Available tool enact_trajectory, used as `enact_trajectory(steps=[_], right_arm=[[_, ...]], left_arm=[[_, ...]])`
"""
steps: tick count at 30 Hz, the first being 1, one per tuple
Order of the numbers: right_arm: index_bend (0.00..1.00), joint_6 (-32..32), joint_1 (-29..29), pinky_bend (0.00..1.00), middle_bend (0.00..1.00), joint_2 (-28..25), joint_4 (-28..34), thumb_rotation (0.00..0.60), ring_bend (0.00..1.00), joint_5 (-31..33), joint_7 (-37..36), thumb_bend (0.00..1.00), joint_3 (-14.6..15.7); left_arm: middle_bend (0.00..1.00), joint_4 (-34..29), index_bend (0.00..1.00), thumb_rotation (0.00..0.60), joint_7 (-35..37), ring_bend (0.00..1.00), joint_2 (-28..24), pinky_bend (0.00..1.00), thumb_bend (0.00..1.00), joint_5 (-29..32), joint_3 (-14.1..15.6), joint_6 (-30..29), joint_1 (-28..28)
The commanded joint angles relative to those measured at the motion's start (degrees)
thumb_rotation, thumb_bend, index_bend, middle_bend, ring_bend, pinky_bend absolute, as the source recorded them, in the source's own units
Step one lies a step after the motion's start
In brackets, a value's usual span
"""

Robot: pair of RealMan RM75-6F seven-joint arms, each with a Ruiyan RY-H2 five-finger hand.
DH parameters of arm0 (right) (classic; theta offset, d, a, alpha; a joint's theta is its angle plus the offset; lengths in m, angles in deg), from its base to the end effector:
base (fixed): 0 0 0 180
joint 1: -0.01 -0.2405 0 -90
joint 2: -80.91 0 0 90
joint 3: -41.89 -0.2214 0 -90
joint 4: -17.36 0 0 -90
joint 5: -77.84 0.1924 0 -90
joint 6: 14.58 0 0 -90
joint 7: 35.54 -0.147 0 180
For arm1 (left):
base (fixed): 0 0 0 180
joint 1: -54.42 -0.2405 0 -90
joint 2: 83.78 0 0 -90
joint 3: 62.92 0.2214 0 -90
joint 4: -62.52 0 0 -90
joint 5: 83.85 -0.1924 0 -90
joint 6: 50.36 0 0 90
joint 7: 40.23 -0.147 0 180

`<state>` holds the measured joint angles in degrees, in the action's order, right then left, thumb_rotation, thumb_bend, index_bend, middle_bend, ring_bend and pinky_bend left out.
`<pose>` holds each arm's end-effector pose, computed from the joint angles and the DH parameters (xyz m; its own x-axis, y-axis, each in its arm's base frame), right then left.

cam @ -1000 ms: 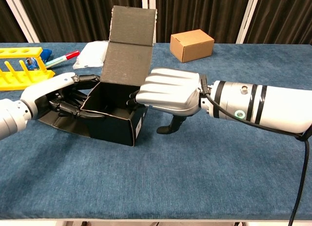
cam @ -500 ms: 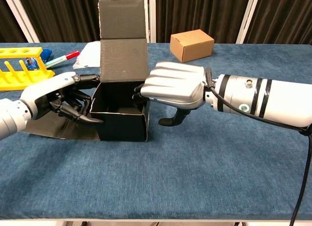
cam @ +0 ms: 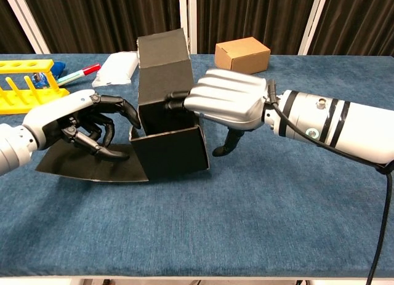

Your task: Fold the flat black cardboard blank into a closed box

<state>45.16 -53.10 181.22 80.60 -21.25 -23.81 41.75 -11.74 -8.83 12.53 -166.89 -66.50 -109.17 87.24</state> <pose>-0.0638 -0.2948 -0.0601 0.6668 0.1329 0.7333 -0.3140 -0.8422 0.4382 -0.1592 0.2698 -0.0380 -0.2004 0.5117 0.8355 0.9283 -0.1733 0.3289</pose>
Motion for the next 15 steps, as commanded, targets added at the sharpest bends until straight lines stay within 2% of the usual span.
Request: enact_trajectory(steps=[1, 4, 7, 13, 15], right_arm=[[0.07, 2.85, 1.56, 0.9, 0.08, 0.01, 0.33, 0.6, 0.72, 0.49, -1.98, 0.02, -0.56], [0.06, 5.88, 3.52, 0.9, 0.08, -1.02, 1.16, 0.6, 0.72, 1.01, -3.09, 0.02, -0.81], [0.06, 7.22, 5.27, 0.9, 0.08, -2.33, 1.8, 0.6, 0.72, 1.64, -3.31, 0.02, -0.46], [0.06, 9.29, 10.37, 0.9, 0.1, -4.93, 6.59, 0.6, 0.72, 4.66, -4.88, 0.02, 0.8], [0.06, 9.7, 12.18, 0.9, 0.12, -5.48, 8.29, 0.6, 0.72, 6.04, -5.44, 0.02, 1.22]], left_arm=[[0.27, -0.67, 0.26, 0.574, -1.11, 0.53, -0.17, 0.87, 0.06, 0.05, -0.09, -0.51, -0.22], [0.24, -1.3, 0.23, 0.523, -2.33, 0.4, -0.49, 0.81, 0.06, -0.1, 0.13, -0.64, -0.34], [0.21, -1.57, 0.22, 0.507, -3.25, 0.32, -0.39, 0.74, 0.06, 0.06, 0.13, -0.81, -0.49], [0.16, -2.95, 0.2, 0.473, -6.59, 0.23, -1.37, 0.62, 0.06, -0.03, 0.7, -1.34, -1.03], [0.16, -3.73, 0.2, 0.47, -7.2, 0.23, -1.8, 0.62, 0.06, 0.34, 0.87, -1.12, -1.24]])
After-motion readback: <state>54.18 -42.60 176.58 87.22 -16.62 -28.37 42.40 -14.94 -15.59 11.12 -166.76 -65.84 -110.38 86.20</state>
